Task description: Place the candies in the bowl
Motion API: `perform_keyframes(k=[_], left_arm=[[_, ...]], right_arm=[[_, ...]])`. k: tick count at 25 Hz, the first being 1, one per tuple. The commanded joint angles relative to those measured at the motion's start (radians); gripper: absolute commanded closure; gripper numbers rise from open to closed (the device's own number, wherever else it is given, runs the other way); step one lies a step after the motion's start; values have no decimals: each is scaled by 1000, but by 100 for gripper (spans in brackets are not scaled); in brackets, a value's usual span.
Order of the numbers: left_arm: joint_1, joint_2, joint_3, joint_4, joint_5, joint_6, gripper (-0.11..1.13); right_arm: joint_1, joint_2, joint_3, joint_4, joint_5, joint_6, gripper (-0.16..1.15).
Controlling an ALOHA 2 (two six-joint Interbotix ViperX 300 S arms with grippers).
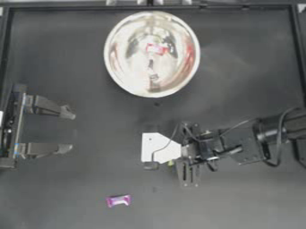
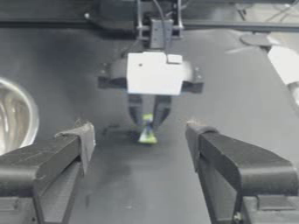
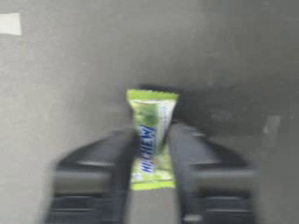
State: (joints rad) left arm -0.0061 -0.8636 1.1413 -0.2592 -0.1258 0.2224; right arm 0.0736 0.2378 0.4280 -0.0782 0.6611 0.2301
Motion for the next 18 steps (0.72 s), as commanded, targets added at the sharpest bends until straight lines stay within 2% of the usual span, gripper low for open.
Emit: perform_keyframes(k=[1, 7, 14, 18], left_arm=[[0, 2, -14, -6, -3, 0, 7], [2, 2, -11, -6, -3, 0, 7], [0, 0, -11, -8, -2, 0, 7], [0, 2, -11, -6, -2, 0, 7]], right_arm=[[2, -14, -12, -3, -3, 3, 77], [6, -58, 6, -5, -58, 5, 78], [-8, -250, 100, -9, -219, -2, 78], [-38, -379, 160, -41, -298, -3, 78]])
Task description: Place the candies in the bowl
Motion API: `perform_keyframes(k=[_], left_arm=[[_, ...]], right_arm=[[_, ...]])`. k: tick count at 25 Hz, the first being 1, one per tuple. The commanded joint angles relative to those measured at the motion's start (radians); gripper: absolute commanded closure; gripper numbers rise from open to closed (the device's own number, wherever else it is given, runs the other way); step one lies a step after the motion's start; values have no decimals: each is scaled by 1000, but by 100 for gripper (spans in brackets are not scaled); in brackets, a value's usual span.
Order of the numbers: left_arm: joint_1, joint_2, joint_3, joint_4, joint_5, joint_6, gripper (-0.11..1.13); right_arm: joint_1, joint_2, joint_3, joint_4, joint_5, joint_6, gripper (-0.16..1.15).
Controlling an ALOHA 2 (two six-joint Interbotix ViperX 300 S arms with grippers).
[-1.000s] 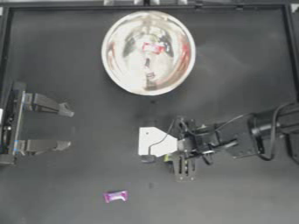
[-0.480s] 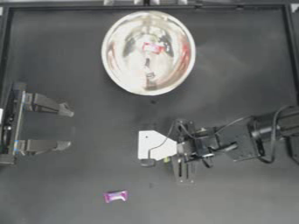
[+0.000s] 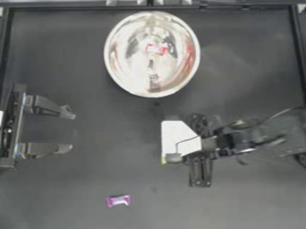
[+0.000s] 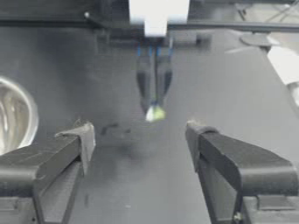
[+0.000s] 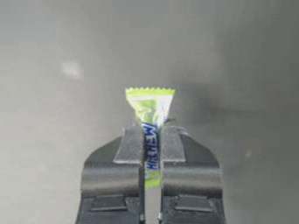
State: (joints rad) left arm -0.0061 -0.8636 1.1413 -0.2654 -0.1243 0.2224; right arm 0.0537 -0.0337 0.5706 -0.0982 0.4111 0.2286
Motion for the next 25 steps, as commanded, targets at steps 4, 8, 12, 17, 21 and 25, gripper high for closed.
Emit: perform_keyframes(k=[4, 8, 12, 17, 21, 25], left_arm=[[2, 2, -11, -2, -3, 0, 7], [2, 2, -11, 0, -3, 2, 7], [0, 2, -11, -2, -3, 0, 7], [0, 2, -11, -2, -3, 2, 7], [2, 3, -11, 0, -5, 2, 7], [2, 9, -11, -3, -5, 0, 7]], right_arm=[[-86, -216, 60, -60, -137, -8, 77], [-190, -275, 78, -114, -222, -17, 78], [-304, -264, 61, -164, -258, -17, 78], [-426, -212, 29, -195, -330, -17, 78], [-492, -129, -8, -216, -388, -17, 78], [-541, -34, -48, -221, -405, -17, 78]])
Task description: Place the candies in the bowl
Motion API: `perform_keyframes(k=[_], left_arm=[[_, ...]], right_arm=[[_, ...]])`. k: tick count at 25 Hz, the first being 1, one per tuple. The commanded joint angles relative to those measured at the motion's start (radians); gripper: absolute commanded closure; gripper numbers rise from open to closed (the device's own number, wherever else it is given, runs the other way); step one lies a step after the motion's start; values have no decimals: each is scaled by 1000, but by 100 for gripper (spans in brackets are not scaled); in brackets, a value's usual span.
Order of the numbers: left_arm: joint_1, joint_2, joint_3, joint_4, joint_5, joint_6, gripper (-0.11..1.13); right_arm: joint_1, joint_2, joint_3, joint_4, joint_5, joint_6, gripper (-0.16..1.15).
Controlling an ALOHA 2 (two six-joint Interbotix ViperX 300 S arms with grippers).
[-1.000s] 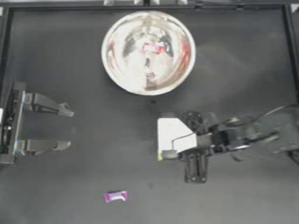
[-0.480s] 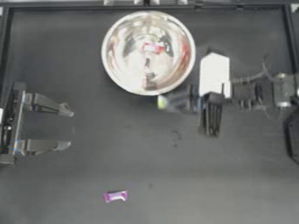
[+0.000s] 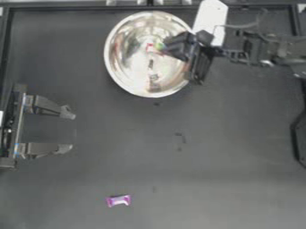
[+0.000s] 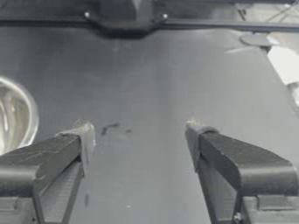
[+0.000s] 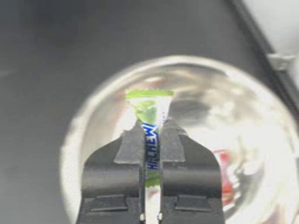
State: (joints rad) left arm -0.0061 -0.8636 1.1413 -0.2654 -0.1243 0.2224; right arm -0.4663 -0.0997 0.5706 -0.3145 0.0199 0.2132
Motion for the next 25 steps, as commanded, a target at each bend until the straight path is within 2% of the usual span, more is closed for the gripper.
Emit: perform_keyframes(k=[1, 6, 9, 11, 15, 17, 21, 25], left_arm=[[0, 9, -11, -3, -5, 0, 7], [5, 11, -11, -3, -5, 2, 7], [6, 11, -11, -5, -5, 0, 7], [5, 11, -11, -5, -5, 0, 7], [8, 11, -11, -5, -5, 0, 7], [9, 11, -9, -5, -5, 2, 7], [9, 11, -9, -5, -5, 2, 7], [9, 11, -9, -5, -3, 2, 7]], right_arm=[[-28, 55, -57, -9, -14, -2, 78], [-52, 149, -103, -44, -15, 0, 76], [-60, 190, -124, -52, -15, -2, 67], [-60, 210, -135, -64, -14, -2, 53], [-60, 227, -140, -78, -17, -2, 8], [-67, 229, -138, -77, -17, 3, -10], [-69, 222, -138, -74, -17, 6, 0], [-54, 190, -126, -57, -17, 6, 0]])
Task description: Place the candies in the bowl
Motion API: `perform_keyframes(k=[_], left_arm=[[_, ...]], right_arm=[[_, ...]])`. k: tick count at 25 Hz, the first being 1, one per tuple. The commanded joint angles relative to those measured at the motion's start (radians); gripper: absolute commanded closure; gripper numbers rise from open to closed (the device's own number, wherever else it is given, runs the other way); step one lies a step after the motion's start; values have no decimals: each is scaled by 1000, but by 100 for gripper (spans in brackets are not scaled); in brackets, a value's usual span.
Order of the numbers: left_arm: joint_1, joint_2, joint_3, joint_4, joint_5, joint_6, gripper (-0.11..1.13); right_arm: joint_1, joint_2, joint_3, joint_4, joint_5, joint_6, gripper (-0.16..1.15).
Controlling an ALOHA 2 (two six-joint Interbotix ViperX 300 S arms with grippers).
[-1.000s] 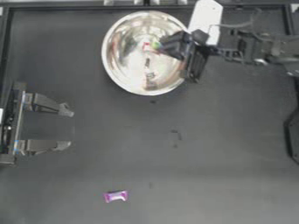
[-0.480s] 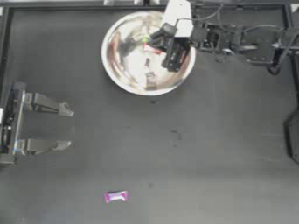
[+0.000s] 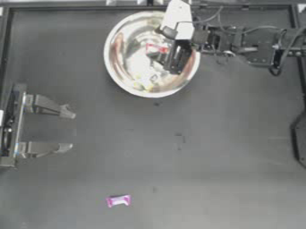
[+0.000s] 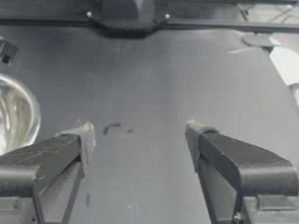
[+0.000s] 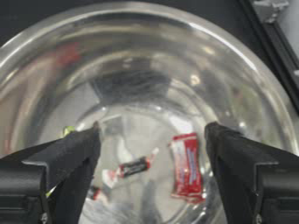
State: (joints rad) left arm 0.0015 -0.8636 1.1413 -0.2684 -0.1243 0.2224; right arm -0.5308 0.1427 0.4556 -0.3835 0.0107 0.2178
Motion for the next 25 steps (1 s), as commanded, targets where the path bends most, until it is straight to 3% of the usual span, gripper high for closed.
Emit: perform_keyframes(k=[1, 11, 25], left_arm=[[3, 11, -8, -2, -5, 2, 7], [12, 9, -5, -2, -2, 2, 7], [14, 5, -28, 2, 15, 11, 7]], right_arm=[[18, -69, -5, 12, -6, 2, 0], [123, -327, 140, 66, -106, 2, 0], [380, -721, 390, 127, -121, 6, 1]])
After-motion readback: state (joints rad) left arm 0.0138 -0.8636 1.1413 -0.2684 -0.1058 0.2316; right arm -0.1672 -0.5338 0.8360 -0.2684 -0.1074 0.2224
